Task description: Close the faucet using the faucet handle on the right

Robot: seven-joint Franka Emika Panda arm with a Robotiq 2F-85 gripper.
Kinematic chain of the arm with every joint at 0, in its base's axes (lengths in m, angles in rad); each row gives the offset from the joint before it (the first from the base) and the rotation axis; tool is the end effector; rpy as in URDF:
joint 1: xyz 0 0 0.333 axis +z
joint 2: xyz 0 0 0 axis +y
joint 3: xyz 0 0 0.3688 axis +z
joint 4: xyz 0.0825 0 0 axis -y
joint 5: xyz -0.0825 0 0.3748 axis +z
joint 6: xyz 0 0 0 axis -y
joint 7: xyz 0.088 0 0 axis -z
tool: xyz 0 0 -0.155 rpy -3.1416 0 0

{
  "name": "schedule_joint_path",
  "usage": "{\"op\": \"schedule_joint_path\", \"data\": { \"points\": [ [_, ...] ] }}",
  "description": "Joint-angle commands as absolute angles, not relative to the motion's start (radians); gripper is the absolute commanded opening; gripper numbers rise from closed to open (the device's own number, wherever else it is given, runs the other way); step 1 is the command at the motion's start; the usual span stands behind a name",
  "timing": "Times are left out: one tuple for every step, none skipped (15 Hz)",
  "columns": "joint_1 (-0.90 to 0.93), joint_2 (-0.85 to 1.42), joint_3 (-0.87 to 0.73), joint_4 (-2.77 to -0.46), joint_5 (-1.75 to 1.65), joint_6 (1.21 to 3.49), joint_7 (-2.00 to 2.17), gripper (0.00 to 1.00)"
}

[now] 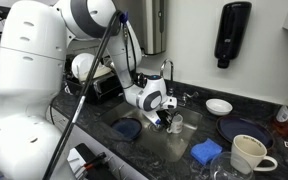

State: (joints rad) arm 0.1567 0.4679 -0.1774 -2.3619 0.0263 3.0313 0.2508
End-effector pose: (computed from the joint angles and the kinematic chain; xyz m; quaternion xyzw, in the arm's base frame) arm 0.5517 -0.0165 0.1635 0.9848 -0.1339 0.1079 0.0236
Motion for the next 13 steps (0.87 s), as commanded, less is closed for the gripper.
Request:
{"op": "schedule_joint_path", "data": {
  "points": [
    [0.156, 0.477, -0.179, -2.347, -0.025, 3.012, 0.177, 0.04],
    [0.159, 0.478, -0.183, -2.347, -0.037, 3.016, 0.165, 0.04],
    [0.162, 0.479, -0.187, -2.346, -0.048, 3.023, 0.157, 0.04],
    [0.165, 0.48, -0.191, -2.346, -0.058, 3.027, 0.151, 0.04],
    [0.167, 0.48, -0.193, -2.347, -0.062, 3.029, 0.151, 0.04],
    [0.163, 0.48, -0.188, -2.347, -0.06, 3.027, 0.151, 0.04],
    [0.157, 0.479, -0.181, -2.348, -0.057, 3.024, 0.151, 0.04],
    [0.149, 0.476, -0.172, -2.35, -0.051, 3.024, 0.149, 0.04],
    [0.14, 0.475, -0.162, -2.351, -0.045, 3.025, 0.146, 0.39],
    [0.12, 0.472, -0.136, -2.353, -0.034, 3.031, 0.137, 0.42],
    [0.103, 0.471, -0.114, -2.354, -0.025, 3.034, 0.131, 0.49],
    [0.088, 0.473, -0.093, -2.353, -0.016, 3.043, 0.126, 0.55],
    [0.077, 0.476, -0.076, -2.351, -0.01, 3.05, 0.125, 0.62]
  ]
}}
